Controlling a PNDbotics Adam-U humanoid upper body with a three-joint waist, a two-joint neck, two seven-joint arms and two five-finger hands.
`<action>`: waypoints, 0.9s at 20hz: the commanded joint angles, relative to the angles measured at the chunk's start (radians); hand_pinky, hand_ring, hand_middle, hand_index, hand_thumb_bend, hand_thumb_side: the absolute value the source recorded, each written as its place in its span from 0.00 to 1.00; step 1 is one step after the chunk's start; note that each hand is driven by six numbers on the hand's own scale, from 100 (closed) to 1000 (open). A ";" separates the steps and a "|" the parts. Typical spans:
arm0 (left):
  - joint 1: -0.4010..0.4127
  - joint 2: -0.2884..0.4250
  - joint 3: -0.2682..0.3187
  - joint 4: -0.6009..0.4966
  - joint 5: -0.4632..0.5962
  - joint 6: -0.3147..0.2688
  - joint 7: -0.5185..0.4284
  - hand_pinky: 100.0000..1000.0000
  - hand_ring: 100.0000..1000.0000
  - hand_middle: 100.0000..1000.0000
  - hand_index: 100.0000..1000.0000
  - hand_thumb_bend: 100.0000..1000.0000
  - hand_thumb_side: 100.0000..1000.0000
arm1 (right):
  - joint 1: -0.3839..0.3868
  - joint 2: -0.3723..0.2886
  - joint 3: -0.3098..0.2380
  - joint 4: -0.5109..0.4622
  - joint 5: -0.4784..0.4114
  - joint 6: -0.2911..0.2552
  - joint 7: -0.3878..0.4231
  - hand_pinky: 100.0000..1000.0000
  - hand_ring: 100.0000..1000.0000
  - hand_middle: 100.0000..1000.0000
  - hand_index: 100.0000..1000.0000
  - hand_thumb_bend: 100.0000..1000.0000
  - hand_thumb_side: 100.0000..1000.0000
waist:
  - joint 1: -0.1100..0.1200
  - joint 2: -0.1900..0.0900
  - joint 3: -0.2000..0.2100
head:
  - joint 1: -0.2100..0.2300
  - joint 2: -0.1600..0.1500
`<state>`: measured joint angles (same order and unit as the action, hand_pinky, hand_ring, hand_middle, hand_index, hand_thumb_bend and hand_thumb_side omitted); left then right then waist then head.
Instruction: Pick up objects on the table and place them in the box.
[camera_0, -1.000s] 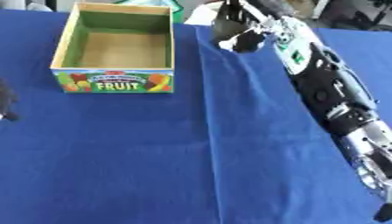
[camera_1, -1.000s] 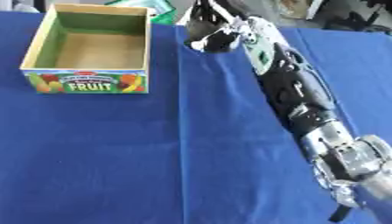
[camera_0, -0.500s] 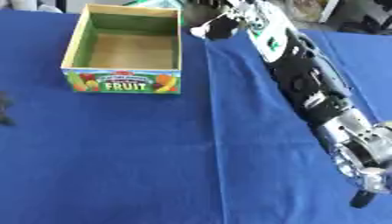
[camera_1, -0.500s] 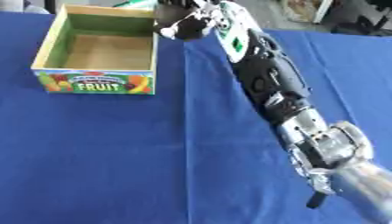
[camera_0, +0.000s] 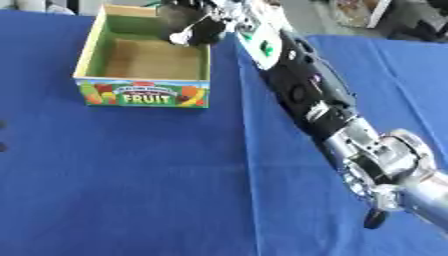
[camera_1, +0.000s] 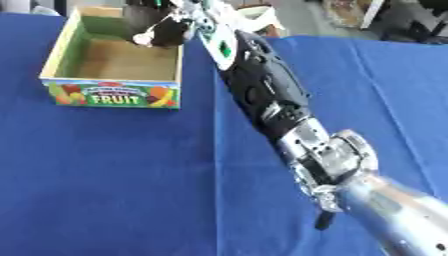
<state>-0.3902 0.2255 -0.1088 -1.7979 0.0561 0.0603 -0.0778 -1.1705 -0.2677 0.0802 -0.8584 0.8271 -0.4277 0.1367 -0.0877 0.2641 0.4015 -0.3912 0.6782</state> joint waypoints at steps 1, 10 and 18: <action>-0.024 -0.005 -0.007 -0.019 0.006 -0.002 -0.011 0.42 0.59 0.53 0.66 0.54 0.43 | -0.011 0.001 -0.005 0.003 0.021 0.001 0.006 0.35 0.43 0.37 0.46 0.00 0.00 | 0.007 -0.018 0.014 | -0.028 -0.020; -0.028 -0.008 -0.009 -0.020 0.008 -0.001 -0.015 0.42 0.58 0.53 0.66 0.54 0.43 | 0.008 -0.007 -0.023 0.053 0.103 0.032 -0.016 0.55 0.69 0.64 0.71 0.05 0.00 | 0.003 -0.015 0.026 | -0.048 -0.029; -0.026 -0.007 -0.008 -0.019 0.008 -0.001 -0.015 0.42 0.58 0.53 0.66 0.54 0.43 | 0.011 -0.010 -0.027 0.053 0.127 0.047 -0.044 0.57 0.72 0.66 0.73 0.08 0.00 | 0.005 -0.014 0.015 | -0.048 -0.030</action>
<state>-0.4039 0.2107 -0.1157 -1.7984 0.0624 0.0595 -0.0903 -1.1422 -0.2535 0.0609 -0.7959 0.9493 -0.3823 0.1004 -0.0928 0.2656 0.4171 -0.4352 0.6584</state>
